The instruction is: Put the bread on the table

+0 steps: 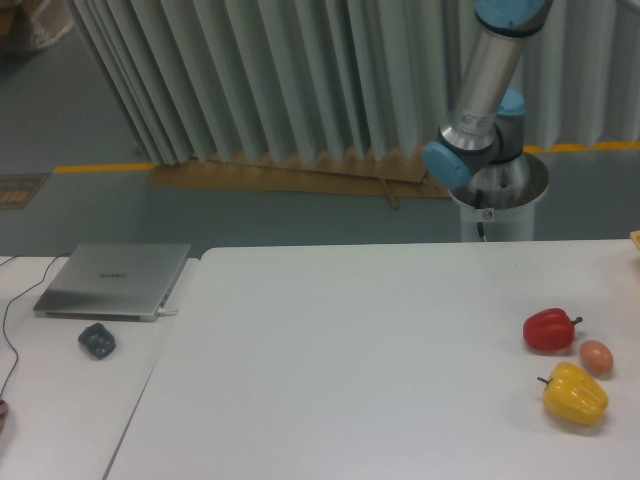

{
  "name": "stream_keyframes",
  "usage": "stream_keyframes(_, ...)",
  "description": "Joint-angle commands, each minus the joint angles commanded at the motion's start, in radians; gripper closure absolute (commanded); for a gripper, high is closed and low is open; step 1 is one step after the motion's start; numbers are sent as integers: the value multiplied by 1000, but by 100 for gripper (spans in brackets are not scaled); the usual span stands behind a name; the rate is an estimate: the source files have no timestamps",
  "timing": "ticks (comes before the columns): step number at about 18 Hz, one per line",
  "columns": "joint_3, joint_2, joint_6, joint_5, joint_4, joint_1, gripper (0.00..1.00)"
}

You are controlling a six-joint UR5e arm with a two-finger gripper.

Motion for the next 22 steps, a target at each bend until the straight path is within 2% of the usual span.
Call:
stream_keyframes(3, 18, 25, -118, -14, -55, -37, 79)
stream_keyframes(7, 28, 63, -213, -87, -100, -66, 79)
stream_keyframes(11, 25, 65, -331, -158, -106, -104, 79)
stream_keyframes(20, 37, 58, -577, -176, -94, -212, 78)
stream_keyframes(22, 46, 54, -678, -184, -94, -238, 78)
